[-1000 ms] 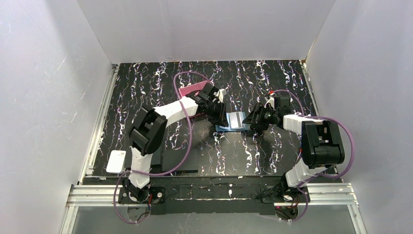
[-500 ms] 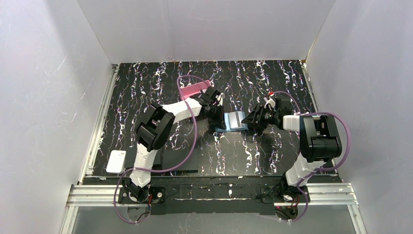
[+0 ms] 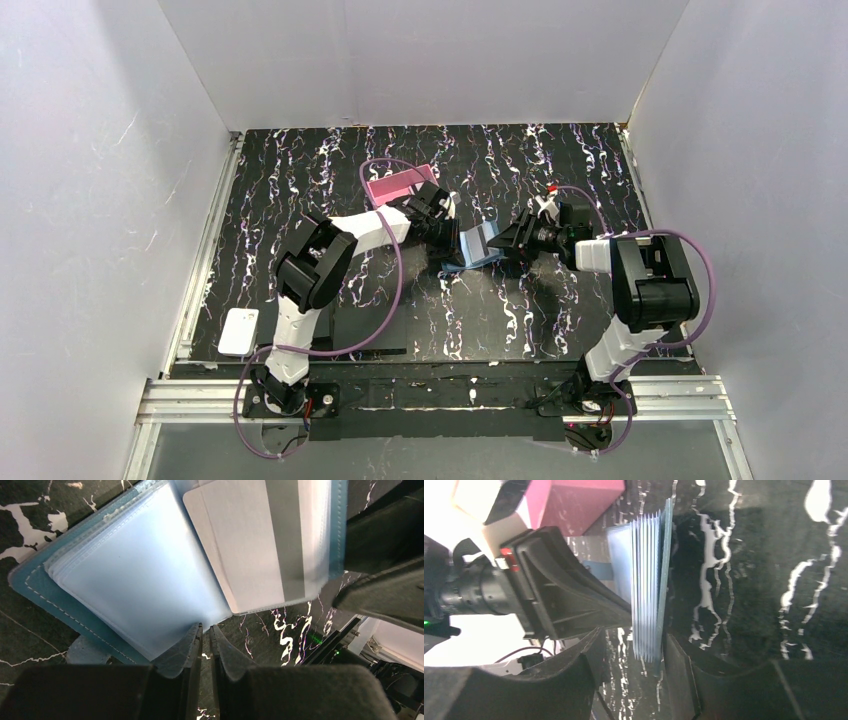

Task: Put the credit cards into the card holder
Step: Close the card holder at the center of the board.

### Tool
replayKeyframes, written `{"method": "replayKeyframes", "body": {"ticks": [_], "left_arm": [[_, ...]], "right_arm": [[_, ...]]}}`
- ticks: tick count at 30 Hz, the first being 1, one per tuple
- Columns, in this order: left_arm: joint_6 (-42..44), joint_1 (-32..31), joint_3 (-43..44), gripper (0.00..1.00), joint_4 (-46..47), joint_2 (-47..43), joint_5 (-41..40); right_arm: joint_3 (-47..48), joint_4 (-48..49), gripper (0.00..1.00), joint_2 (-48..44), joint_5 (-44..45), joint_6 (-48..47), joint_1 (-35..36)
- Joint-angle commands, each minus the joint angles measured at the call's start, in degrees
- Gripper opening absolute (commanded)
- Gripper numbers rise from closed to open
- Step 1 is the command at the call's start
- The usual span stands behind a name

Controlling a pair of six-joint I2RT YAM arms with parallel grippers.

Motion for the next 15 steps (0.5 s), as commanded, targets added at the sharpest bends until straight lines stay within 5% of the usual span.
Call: {"method": "replayKeyframes", "body": {"ticks": [1, 9, 15], "left_arm": [[0.9, -0.7, -2.51, 0.11, -3.99, 0.22, -1.62], [0.63, -1.19, -2.72, 0.12, -3.26, -1.57, -0.24], [1.57, -1.18, -7.01, 0.27, -2.37, -8.57, -0.44]], "right_arm": [[-0.24, 5.1, 0.54, -5.05, -2.23, 5.01, 1.01], [5.35, -10.59, 0.49, -8.13, 13.55, -7.15, 8.86], [8.78, -17.88, 0.45, -9.74, 26.31, -14.15, 15.83]]}}
